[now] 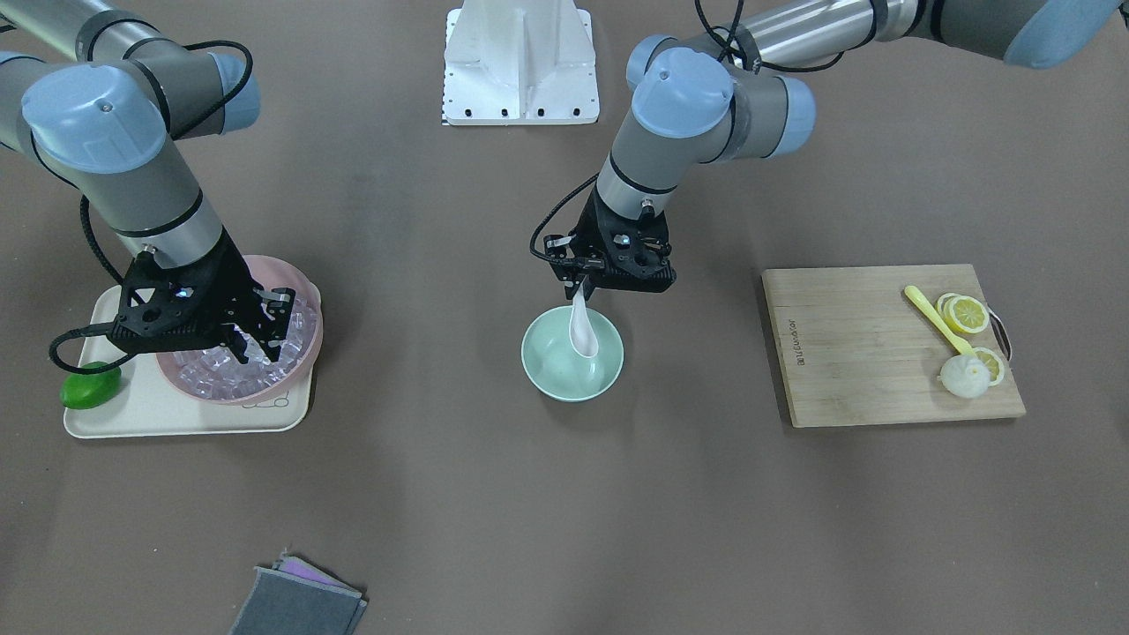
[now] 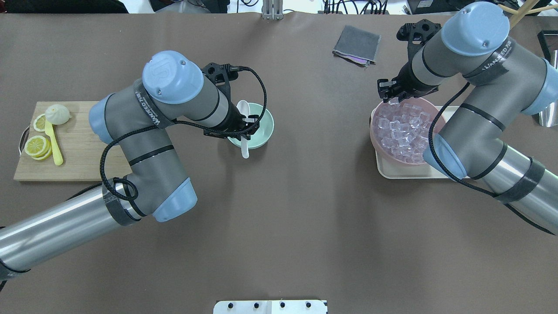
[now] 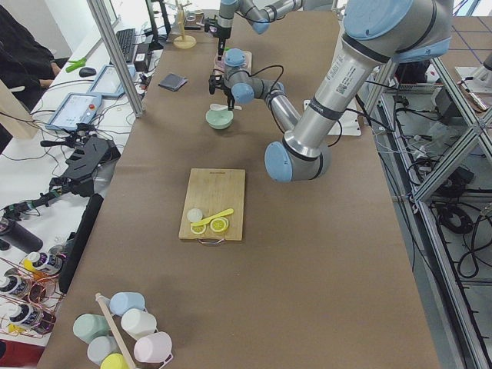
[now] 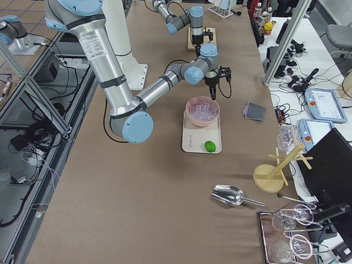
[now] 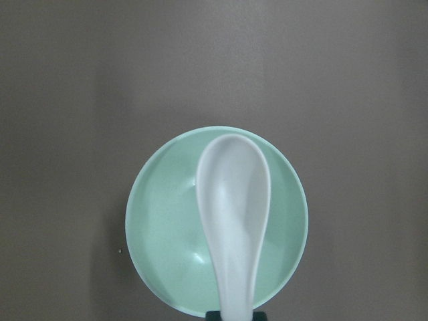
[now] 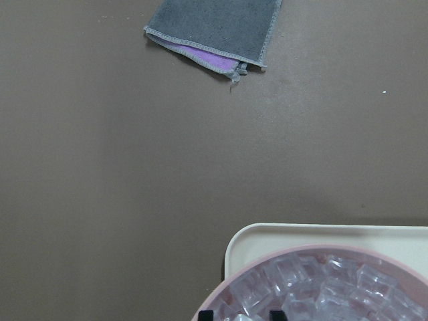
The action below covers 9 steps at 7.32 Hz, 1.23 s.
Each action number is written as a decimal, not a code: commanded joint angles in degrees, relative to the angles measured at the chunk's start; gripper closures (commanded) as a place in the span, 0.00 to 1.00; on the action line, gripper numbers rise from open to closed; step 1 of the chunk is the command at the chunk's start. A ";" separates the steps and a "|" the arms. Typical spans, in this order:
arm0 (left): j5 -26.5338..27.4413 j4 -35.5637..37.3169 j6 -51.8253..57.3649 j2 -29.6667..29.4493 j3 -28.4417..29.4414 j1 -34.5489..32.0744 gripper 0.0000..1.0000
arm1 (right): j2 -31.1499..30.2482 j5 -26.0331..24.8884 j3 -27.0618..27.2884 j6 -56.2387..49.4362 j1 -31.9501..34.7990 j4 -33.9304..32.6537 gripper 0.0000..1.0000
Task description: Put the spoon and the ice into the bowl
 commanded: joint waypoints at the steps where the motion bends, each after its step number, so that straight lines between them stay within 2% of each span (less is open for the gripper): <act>1: 1.88 0.04 -0.65 -0.88 1.47 1.39 1.00 | 0.91 -0.14 -0.11 1.12 -0.40 -0.03 1.00; 3: 1.97 0.04 -0.65 -0.89 1.47 1.30 1.00 | 1.52 -0.14 -0.11 1.21 -0.57 -0.03 1.00; 4: 2.67 0.04 -0.39 -0.97 1.91 1.30 0.34 | 1.70 -0.14 -0.11 1.21 -0.75 -0.03 1.00; 5: 5.11 0.04 -0.47 -0.97 2.00 1.30 0.32 | 1.96 -0.22 -0.11 1.21 -0.92 -0.03 1.00; 6: 5.39 0.04 -0.56 -0.89 2.00 1.22 0.02 | 2.49 -0.22 -0.11 1.21 -0.93 -0.03 1.00; 9: 5.31 2.22 0.31 -0.89 1.39 -2.28 0.02 | 7.13 -0.66 -1.16 6.64 -3.02 0.15 1.00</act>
